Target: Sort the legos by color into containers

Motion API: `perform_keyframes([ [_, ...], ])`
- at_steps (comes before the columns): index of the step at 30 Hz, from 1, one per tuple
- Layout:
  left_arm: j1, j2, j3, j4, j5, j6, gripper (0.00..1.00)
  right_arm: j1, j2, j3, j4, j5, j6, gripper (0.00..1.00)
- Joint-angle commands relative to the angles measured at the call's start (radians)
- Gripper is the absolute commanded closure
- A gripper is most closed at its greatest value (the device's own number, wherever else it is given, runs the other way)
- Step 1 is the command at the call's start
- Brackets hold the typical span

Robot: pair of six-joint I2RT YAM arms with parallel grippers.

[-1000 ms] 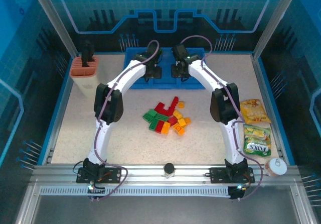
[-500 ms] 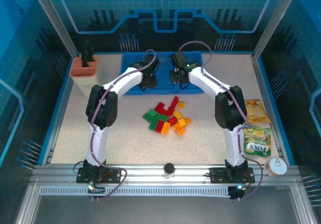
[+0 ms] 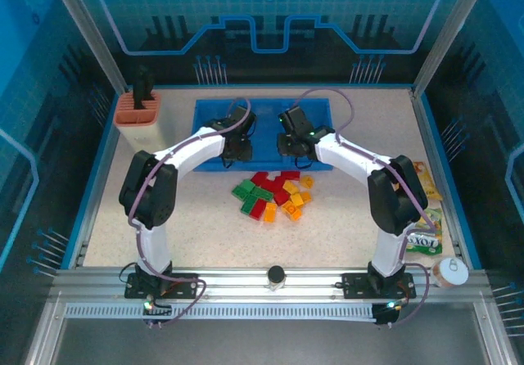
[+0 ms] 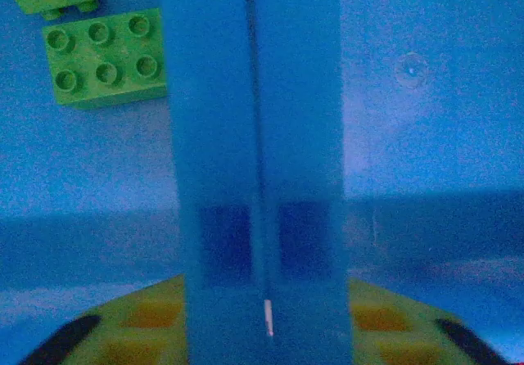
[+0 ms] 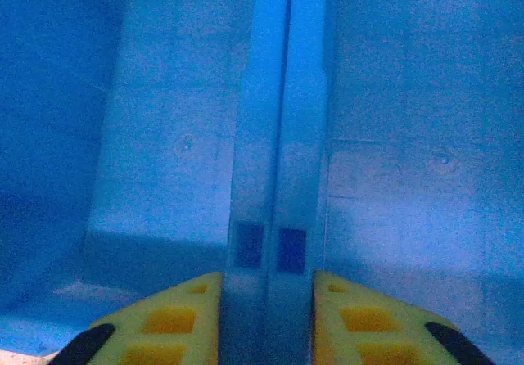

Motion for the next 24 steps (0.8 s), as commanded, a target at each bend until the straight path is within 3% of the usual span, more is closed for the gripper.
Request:
perform_keyframes([
  [1, 0.022, -0.051, 0.077, -0.007, -0.002, 0.028, 0.30, -0.014, -0.021, -0.019, -0.086, 0.033, 0.004, 0.55],
  [3, 0.022, -0.077, 0.079, -0.006, -0.010, 0.031, 0.20, -0.006, -0.049, -0.016, -0.096, 0.048, -0.006, 0.46],
  [6, 0.022, -0.134, 0.089, -0.015, -0.010, 0.030, 0.18, 0.000, -0.105, -0.016, -0.110, 0.029, -0.013, 0.37],
  [10, 0.016, -0.265, 0.062, -0.015, 0.022, 0.019, 0.18, 0.045, -0.208, -0.063, -0.138, 0.053, -0.020, 0.35],
  [15, -0.025, -0.518, -0.183, 0.051, 0.041, -0.011, 0.18, 0.146, -0.355, -0.255, -0.142, 0.082, -0.012, 0.37],
  [19, -0.114, -0.731, -0.454, 0.094, 0.046, -0.084, 0.19, 0.201, -0.444, -0.459, -0.083, 0.004, 0.021, 0.36],
  [24, -0.309, -0.943, -0.665, 0.078, 0.008, -0.205, 0.19, 0.248, -0.496, -0.639, -0.038, -0.018, 0.068, 0.35],
])
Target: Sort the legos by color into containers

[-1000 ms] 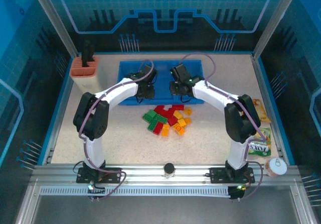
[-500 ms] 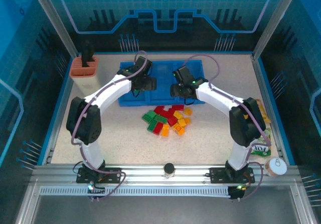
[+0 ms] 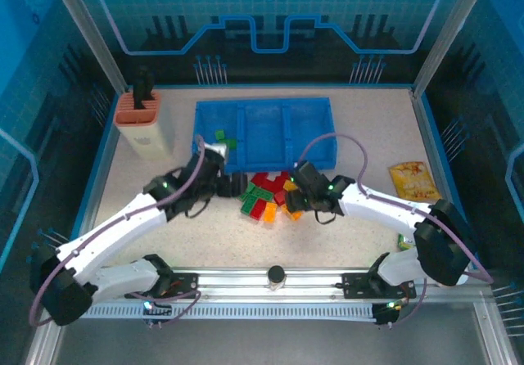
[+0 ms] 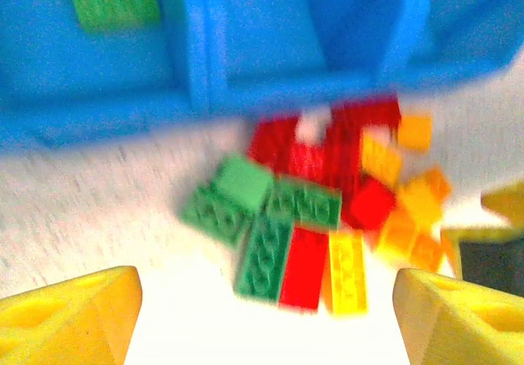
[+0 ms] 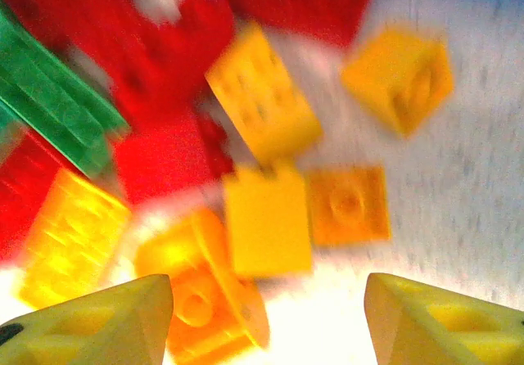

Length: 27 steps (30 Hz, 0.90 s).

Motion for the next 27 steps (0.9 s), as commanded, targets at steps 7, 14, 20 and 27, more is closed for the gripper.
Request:
perform_keyframes([
  [7, -0.151, -0.262, -0.146, -0.135, -0.082, -0.181, 0.20, 0.068, -0.001, -0.053, 0.065, -0.073, 0.034, 0.35],
  [14, -0.156, -0.348, -0.171, -0.207, -0.098, -0.213, 0.20, 0.133, 0.105, -0.008, 0.086, -0.075, 0.048, 0.36],
  [20, -0.155, -0.377, -0.186, -0.219, -0.092, -0.226, 0.20, 0.171, 0.132, 0.015, 0.100, -0.083, 0.057, 0.35],
  [27, -0.156, -0.376, -0.187, -0.211, -0.094, -0.218, 0.21, 0.200, 0.136, 0.051, 0.114, -0.098, 0.007, 0.31],
])
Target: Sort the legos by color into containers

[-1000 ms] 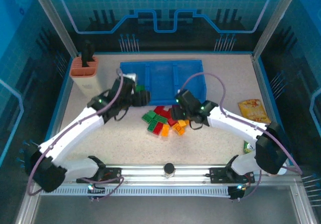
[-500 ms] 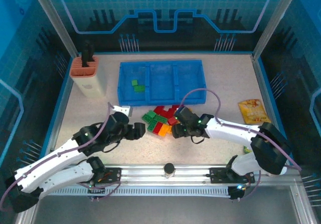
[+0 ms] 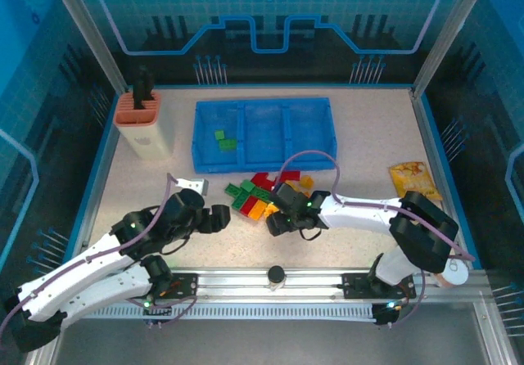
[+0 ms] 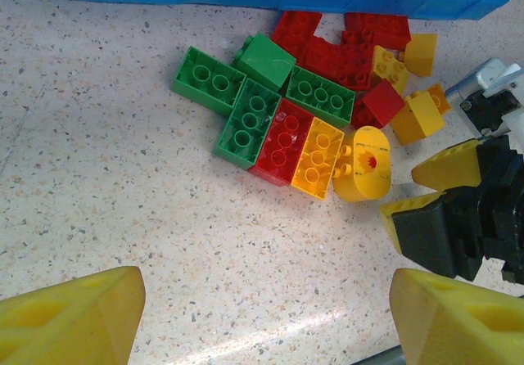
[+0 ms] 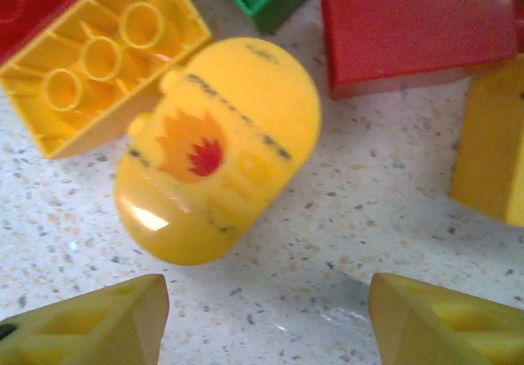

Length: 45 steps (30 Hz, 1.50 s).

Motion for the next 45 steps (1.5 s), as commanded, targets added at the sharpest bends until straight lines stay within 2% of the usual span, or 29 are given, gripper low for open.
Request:
perform_keyframes([
  [1, -0.007, -0.005, -0.014, -0.012, -0.015, -0.006, 0.20, 0.011, 0.010, 0.042, 0.019, -0.025, -0.031, 0.31],
  [14, -0.007, -0.036, -0.023, -0.035, -0.025, -0.018, 0.21, 0.000, 0.195, 0.158, 0.059, -0.020, 0.028, 0.34],
  [19, -0.008, -0.063, -0.025, -0.076, -0.045, -0.020, 0.21, 0.010, 0.173, 0.165, 0.002, 0.050, 0.064, 0.57],
  [21, -0.008, -0.079, -0.030, -0.084, -0.053, -0.022, 0.21, 0.015, 0.148, 0.166, -0.020, 0.057, 0.065, 0.63],
  [26, -0.008, -0.090, -0.034, -0.080, -0.055, -0.013, 0.21, 0.023, 0.053, 0.201, -0.094, 0.121, 0.051, 0.69],
  [28, -0.010, -0.073, -0.033, -0.071, -0.044, 0.013, 0.22, -0.004, 0.028, 0.257, -0.118, 0.153, 0.013, 0.69],
  [32, -0.047, 0.000, -0.014, -0.090, -0.065, 0.012, 0.22, -0.118, 0.078, 0.436, -0.130, 0.112, -0.077, 0.70],
  [36, -0.130, 0.024, -0.044, -0.060, -0.089, -0.049, 0.22, -0.227, 0.286, 0.725, -0.212, 0.061, -0.151, 0.71],
  [39, -0.169, 0.021, -0.093, -0.037, -0.072, -0.112, 0.23, -0.264, 0.443, 0.915, -0.289, 0.063, -0.190, 0.71],
  [45, -0.232, 0.016, -0.140, -0.058, -0.090, -0.196, 0.23, -0.320, 0.601, 1.112, -0.354, 0.052, -0.193, 0.66],
])
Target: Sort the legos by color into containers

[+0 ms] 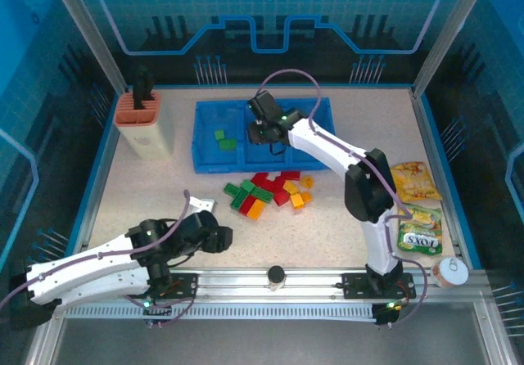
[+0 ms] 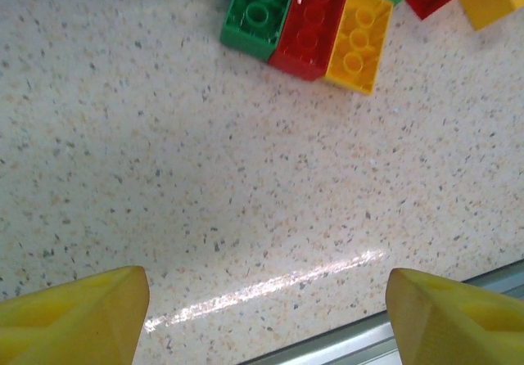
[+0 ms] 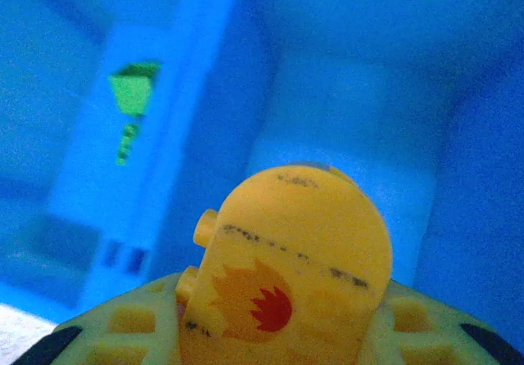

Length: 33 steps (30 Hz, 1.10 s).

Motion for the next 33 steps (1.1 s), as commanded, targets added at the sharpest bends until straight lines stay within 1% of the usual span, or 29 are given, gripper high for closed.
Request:
perform_keyframes([
  [1, -0.014, -0.012, -0.019, -0.012, -0.027, -0.068, 0.23, -0.026, 0.040, 0.080, -0.100, -0.021, -0.023, 0.66],
  [3, -0.014, -0.022, -0.028, 0.000, -0.023, -0.066, 0.24, -0.027, 0.053, 0.103, -0.106, -0.031, -0.026, 0.63],
  [4, -0.014, -0.026, -0.029, 0.008, -0.022, -0.064, 0.24, -0.026, 0.055, 0.110, -0.111, -0.035, -0.026, 0.55],
  [5, -0.014, -0.026, -0.029, 0.013, -0.020, -0.059, 0.24, -0.024, 0.053, 0.113, -0.111, -0.037, -0.028, 0.45],
  [6, -0.014, -0.021, -0.023, 0.022, -0.018, -0.051, 0.24, -0.021, 0.048, 0.114, -0.111, -0.038, -0.032, 0.38],
  [8, -0.006, 0.017, 0.005, 0.023, -0.020, -0.035, 0.23, -0.016, 0.022, 0.103, -0.110, -0.033, -0.031, 0.35],
  [11, 0.061, 0.105, 0.050, 0.052, 0.039, 0.010, 0.22, -0.005, -0.042, 0.069, -0.094, -0.041, -0.034, 0.33],
  [13, 0.151, 0.155, 0.066, 0.103, 0.108, 0.059, 0.22, 0.007, -0.095, 0.045, -0.087, -0.041, -0.040, 0.32],
  [16, 0.269, 0.226, 0.095, 0.162, 0.172, 0.120, 0.22, 0.024, -0.186, 0.002, -0.086, -0.039, -0.040, 0.32],
  [19, 0.368, 0.313, 0.126, 0.234, 0.229, 0.174, 0.23, 0.051, -0.316, -0.134, -0.023, -0.046, -0.036, 0.33],
  [22, 0.428, 0.429, 0.167, 0.290, 0.271, 0.218, 0.30, 0.069, -0.452, -0.310, 0.048, -0.053, -0.012, 0.33],
  [26, 0.477, 0.584, 0.213, 0.346, 0.333, 0.256, 0.40, 0.071, -0.595, -0.509, 0.093, -0.043, 0.022, 0.33],
  [29, 0.516, 0.671, 0.238, 0.355, 0.330, 0.275, 0.42, 0.070, -0.694, -0.648, 0.110, -0.026, 0.045, 0.33],
  [33, 0.548, 0.758, 0.254, 0.371, 0.340, 0.291, 0.51, 0.068, -0.803, -0.807, 0.135, -0.018, 0.084, 0.33],
])
